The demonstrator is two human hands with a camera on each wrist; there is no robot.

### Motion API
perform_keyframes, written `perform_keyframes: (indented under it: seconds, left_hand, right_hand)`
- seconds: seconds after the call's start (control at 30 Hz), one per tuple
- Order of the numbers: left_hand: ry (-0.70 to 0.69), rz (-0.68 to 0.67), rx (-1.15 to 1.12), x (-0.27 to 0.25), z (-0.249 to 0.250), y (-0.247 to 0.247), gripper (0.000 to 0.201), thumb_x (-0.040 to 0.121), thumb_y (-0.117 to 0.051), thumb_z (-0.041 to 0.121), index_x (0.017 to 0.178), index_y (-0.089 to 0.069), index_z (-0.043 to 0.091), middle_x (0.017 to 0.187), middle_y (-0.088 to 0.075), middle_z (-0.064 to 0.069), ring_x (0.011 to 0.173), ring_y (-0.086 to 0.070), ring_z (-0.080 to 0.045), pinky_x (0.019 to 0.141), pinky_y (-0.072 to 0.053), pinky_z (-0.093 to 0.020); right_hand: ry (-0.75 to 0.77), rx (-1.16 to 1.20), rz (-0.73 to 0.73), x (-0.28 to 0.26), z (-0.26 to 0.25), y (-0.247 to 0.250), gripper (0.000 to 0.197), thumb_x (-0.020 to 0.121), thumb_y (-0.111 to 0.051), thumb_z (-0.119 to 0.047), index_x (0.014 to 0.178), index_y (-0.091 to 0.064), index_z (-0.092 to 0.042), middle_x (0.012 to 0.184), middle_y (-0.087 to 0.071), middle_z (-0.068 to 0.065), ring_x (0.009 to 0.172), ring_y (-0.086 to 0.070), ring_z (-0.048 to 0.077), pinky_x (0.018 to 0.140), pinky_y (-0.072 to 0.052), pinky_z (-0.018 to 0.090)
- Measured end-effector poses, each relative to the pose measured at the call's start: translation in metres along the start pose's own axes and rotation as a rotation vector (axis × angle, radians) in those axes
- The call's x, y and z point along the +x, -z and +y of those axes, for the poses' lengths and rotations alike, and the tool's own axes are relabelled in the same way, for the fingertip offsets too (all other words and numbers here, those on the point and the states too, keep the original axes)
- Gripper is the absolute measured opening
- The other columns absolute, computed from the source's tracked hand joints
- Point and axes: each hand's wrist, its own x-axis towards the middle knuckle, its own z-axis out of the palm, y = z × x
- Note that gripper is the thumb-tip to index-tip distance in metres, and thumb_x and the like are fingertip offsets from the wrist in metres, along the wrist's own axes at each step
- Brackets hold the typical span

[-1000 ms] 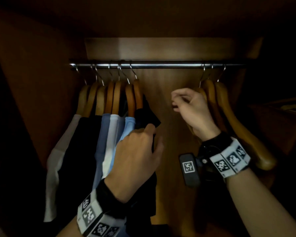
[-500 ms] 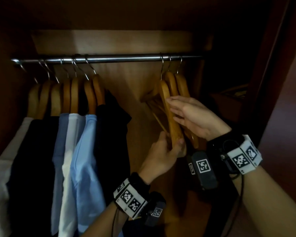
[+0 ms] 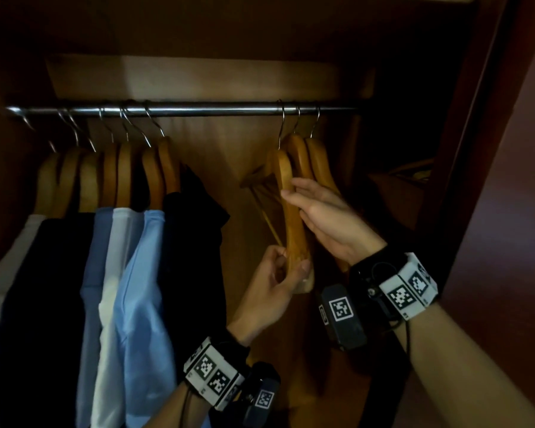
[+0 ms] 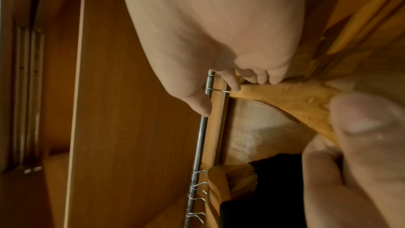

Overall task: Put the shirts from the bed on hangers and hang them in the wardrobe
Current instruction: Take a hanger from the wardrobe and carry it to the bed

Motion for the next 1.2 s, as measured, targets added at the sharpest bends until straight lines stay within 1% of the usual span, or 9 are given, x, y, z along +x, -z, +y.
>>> perform_keyframes:
  seconds: [0.13,0.27,0.33,0.43,0.53,0.67,0.87,1.07,1.2]
  left_hand:
    - [-0.006,0.011,0.011,-0.008,0.005,0.004,0.038,0.092,-0.071,0.048,0.107,-0.054,0.017,0.094,-0.069,0.0,0.089,-0.067,-0.022,0.089,-0.055,-0.064]
    - [-0.036,0.035,0.041,-0.013,0.007,0.007,0.028,0.095,-0.07,0.043,0.104,-0.054,0.022,0.094,-0.07,-0.001,0.087,-0.069,-0.024,0.083,-0.055,-0.068]
    - [-0.073,0.012,0.104,-0.018,0.011,0.006,0.03,0.096,-0.068,0.045,0.106,-0.053,0.021,0.094,-0.07,0.0,0.086,-0.07,-0.024,0.079,-0.057,-0.063]
    - [-0.135,-0.01,0.194,-0.021,0.012,0.008,0.018,0.102,-0.065,0.026,0.105,-0.049,0.019,0.082,-0.066,0.014,0.07,-0.062,-0.004,0.064,-0.054,-0.033]
    - [-0.164,-0.025,0.249,-0.021,0.014,0.013,0.021,0.1,-0.069,0.029,0.109,-0.051,0.022,0.086,-0.068,0.006,0.072,-0.064,-0.015,0.063,-0.051,-0.04]
    - [-0.169,-0.05,0.382,-0.021,0.018,0.019,0.025,0.097,-0.073,0.03,0.109,-0.051,0.027,0.085,-0.066,0.015,0.065,-0.061,-0.002,0.058,-0.041,-0.016]
    - [-0.217,-0.184,0.595,-0.028,0.034,0.028,0.025,0.098,-0.061,0.056,0.112,-0.058,0.035,0.094,-0.065,0.013,0.065,-0.062,-0.014,0.055,-0.046,-0.029]
    - [-0.227,0.163,0.379,-0.026,0.042,0.036,0.01,0.102,-0.061,0.038,0.111,-0.061,0.032,0.09,-0.067,0.01,0.082,-0.064,-0.012,0.065,-0.047,-0.023]
    - [-0.205,0.308,0.243,-0.025,0.043,0.033,0.028,0.1,-0.064,0.031,0.123,-0.052,0.021,0.104,-0.063,0.007,0.086,-0.063,-0.002,0.07,-0.046,-0.012]
  right_hand:
    - [-0.03,0.055,0.005,0.008,0.0,-0.003,0.079,0.1,-0.071,-0.032,0.165,-0.027,-0.021,0.167,-0.038,0.005,0.15,-0.04,0.017,0.118,-0.031,0.031]
    - [-0.079,0.095,0.007,0.018,-0.002,-0.006,0.083,0.1,-0.071,-0.029,0.166,-0.022,-0.016,0.164,-0.042,0.013,0.149,-0.041,0.023,0.124,-0.031,0.036]
    - [-0.111,0.106,0.004,0.024,-0.006,-0.009,0.084,0.101,-0.07,-0.027,0.166,-0.019,-0.014,0.161,-0.044,0.015,0.147,-0.044,0.026,0.125,-0.033,0.042]
    - [-0.087,0.055,-0.008,0.03,-0.014,-0.014,0.066,0.104,-0.066,-0.017,0.159,-0.032,-0.008,0.15,-0.057,0.014,0.127,-0.064,0.023,0.11,-0.05,0.041]
    - [-0.001,0.085,-0.022,0.027,-0.017,-0.015,0.047,0.104,-0.063,-0.009,0.147,-0.045,-0.006,0.127,-0.071,0.011,0.106,-0.075,0.017,0.092,-0.061,0.035]
    - [0.106,0.113,-0.017,0.014,-0.016,-0.014,0.029,0.102,-0.065,-0.009,0.129,-0.06,-0.018,0.102,-0.067,0.002,0.085,-0.068,0.01,0.085,-0.057,0.032]
    - [0.153,0.088,0.196,-0.006,-0.002,-0.016,0.018,0.098,-0.075,-0.032,0.101,-0.065,-0.017,0.069,-0.058,-0.004,0.06,-0.054,0.01,0.056,-0.047,0.025]
    - [0.14,-0.01,0.275,-0.041,0.019,-0.01,0.032,0.097,-0.075,-0.04,0.079,-0.06,-0.018,0.059,-0.051,-0.001,0.048,-0.045,0.012,0.045,-0.036,0.026]
    - [0.179,-0.077,0.247,-0.078,0.035,-0.01,0.035,0.098,-0.074,-0.039,0.07,-0.061,-0.022,0.06,-0.053,-0.002,0.05,-0.048,0.01,0.047,-0.039,0.023]
